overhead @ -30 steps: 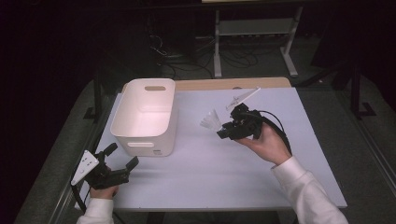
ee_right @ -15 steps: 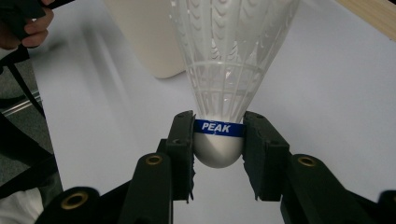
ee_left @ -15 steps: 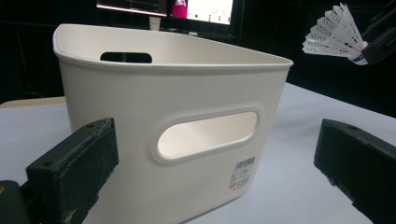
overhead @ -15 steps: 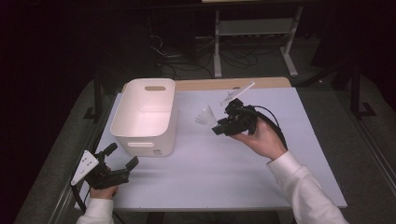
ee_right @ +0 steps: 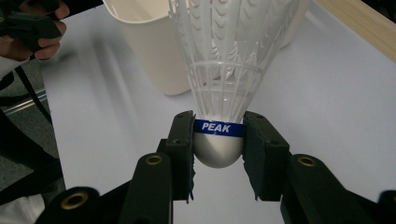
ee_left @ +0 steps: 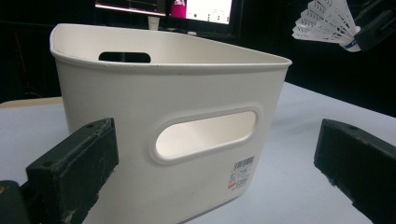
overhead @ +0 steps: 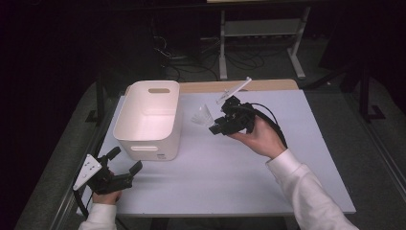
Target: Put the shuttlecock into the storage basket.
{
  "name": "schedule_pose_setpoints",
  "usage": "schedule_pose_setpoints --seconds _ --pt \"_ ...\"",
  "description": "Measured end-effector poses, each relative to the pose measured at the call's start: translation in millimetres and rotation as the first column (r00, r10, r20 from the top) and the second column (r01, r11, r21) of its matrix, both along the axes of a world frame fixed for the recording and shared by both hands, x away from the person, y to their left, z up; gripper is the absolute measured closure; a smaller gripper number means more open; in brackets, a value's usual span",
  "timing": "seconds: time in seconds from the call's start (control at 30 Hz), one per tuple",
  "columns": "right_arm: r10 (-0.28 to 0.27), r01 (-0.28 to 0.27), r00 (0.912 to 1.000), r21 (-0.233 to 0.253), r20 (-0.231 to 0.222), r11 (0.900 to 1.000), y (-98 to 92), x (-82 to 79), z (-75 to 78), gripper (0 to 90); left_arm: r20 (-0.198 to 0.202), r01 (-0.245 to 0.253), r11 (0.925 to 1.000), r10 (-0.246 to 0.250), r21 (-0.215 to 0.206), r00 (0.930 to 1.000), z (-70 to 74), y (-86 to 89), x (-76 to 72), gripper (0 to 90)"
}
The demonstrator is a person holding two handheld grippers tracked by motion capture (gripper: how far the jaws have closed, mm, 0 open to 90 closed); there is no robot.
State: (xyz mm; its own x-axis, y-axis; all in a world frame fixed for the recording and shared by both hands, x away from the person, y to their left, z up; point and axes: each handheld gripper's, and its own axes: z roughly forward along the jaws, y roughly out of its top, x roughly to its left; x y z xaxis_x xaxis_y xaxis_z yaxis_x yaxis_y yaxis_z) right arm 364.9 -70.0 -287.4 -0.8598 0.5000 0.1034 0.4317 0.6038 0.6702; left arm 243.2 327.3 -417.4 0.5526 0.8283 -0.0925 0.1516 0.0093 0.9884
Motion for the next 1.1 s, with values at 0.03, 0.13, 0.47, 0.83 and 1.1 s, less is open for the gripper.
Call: schedule_pose_setpoints --seconds 0.03,0.13,0.47,0.83,1.1 --pt "0.0 0.0 1.0 0.0 0.0 1.0 0.0 0.0 0.0 64.1 0.0 0.0 1.0 0.0 0.0 1.0 0.0 0.0 0.0 0.0" --pt "0.009 -0.009 0.9999 -0.003 0.009 1.0 4.4 3.0 2.6 64.1 0.002 0.002 1.0 -0.002 0.006 1.0 0.0 0.2 0.2 0.0" --pt "0.019 -0.019 0.9998 -0.001 0.011 1.0 14.6 12.2 6.7 64.0 0.002 0.002 1.0 -0.002 0.005 1.0 -0.2 0.3 0.2 0.0" --pt "0.048 -0.048 0.9986 -0.007 0.021 0.999 28.6 23.2 13.5 64.1 -0.001 0.0 1.0 0.0 -0.003 1.0 -0.2 0.2 -0.1 0.0" --pt "0.065 -0.065 0.9975 -0.019 0.026 0.998 36.8 29.2 16.5 64.1 -0.002 0.0 1.0 0.0 0.002 1.0 -0.2 0.3 -0.5 0.0"
